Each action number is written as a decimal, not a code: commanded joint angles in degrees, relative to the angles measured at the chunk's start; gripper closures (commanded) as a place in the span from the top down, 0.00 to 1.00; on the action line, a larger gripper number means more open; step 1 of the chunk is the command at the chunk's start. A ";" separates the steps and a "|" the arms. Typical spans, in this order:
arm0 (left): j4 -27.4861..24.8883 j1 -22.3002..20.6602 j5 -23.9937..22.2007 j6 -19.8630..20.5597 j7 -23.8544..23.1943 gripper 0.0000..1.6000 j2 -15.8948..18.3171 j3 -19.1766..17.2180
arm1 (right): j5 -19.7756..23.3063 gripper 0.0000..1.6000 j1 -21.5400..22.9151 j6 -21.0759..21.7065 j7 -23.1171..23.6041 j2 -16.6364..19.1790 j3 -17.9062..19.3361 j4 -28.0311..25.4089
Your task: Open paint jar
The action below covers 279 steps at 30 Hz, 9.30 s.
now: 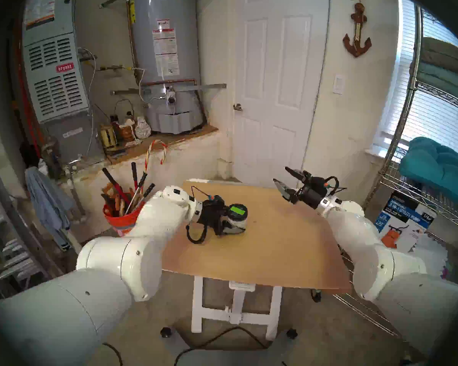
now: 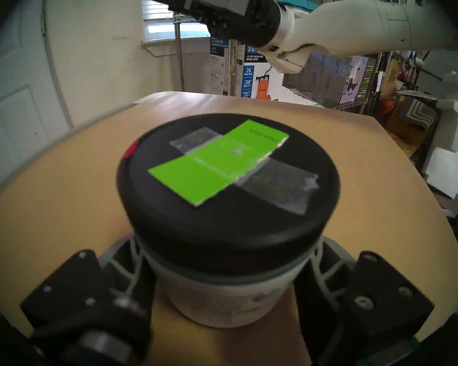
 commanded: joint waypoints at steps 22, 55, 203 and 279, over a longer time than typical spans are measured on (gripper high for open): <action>-0.75 -1.36 0.08 -0.12 -0.04 0.00 -0.08 -0.36 | -7.47 1.00 -0.21 7.05 10.75 -2.42 -9.32 -11.11; -0.83 -1.55 0.50 -0.13 -0.21 0.00 -0.16 -0.72 | -11.72 1.00 -6.66 37.03 14.33 -2.65 -19.32 -29.34; -0.86 -1.92 3.48 -0.43 -1.43 0.00 -0.71 -3.91 | -15.47 0.77 -27.06 48.66 -11.68 -10.70 -17.13 -55.38; -0.75 -2.01 5.45 -0.81 -1.70 0.00 -1.08 -5.95 | -14.92 0.00 2.23 19.77 11.57 -8.22 -25.29 -14.73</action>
